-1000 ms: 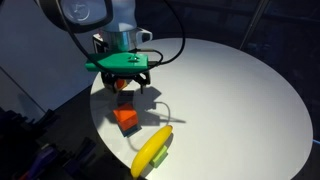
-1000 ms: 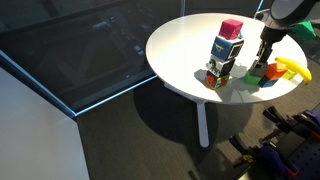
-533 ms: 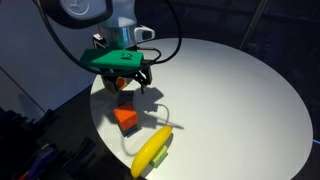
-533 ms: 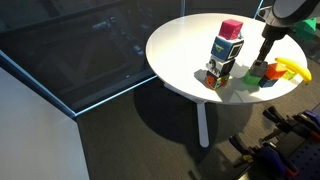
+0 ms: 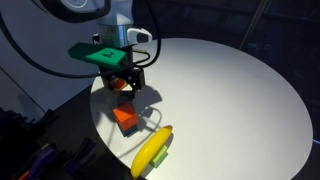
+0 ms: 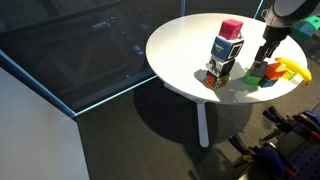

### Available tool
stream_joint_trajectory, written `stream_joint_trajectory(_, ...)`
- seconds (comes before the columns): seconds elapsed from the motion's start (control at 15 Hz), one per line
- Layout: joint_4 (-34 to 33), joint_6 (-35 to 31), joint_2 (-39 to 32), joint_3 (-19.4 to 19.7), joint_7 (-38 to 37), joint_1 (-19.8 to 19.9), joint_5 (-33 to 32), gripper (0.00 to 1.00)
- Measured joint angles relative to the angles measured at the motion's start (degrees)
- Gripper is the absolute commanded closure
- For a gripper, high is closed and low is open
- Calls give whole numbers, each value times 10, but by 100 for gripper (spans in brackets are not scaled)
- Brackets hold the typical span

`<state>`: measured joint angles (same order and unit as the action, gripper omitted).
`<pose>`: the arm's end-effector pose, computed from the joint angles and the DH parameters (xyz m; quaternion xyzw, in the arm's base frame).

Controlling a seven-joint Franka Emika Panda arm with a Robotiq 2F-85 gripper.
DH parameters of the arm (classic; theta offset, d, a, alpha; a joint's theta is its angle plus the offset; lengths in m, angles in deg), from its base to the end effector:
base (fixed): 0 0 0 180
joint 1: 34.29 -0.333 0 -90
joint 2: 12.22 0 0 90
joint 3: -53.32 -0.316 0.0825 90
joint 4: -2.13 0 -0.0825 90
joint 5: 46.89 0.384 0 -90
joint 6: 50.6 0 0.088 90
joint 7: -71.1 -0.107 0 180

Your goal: Move the grey building block to the left

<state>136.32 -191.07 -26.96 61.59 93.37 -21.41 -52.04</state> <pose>0.4662 -0.1825 0.2139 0.9952 0.0474 -0.0842 0.0143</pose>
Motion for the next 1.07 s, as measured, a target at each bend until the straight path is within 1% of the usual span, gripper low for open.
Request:
stream_joint_trajectory(0.13,0,17,5,-1,-36,-5,3,0)
stream_joint_trajectory(0.33,0,31,16,-4,-68,-12,20,0)
stream_joint_trajectory(0.67,-1,37,34,-8,-109,-26,46,0)
stream_joint_trajectory(1.07,-8,67,61,-9,-143,-34,47,0)
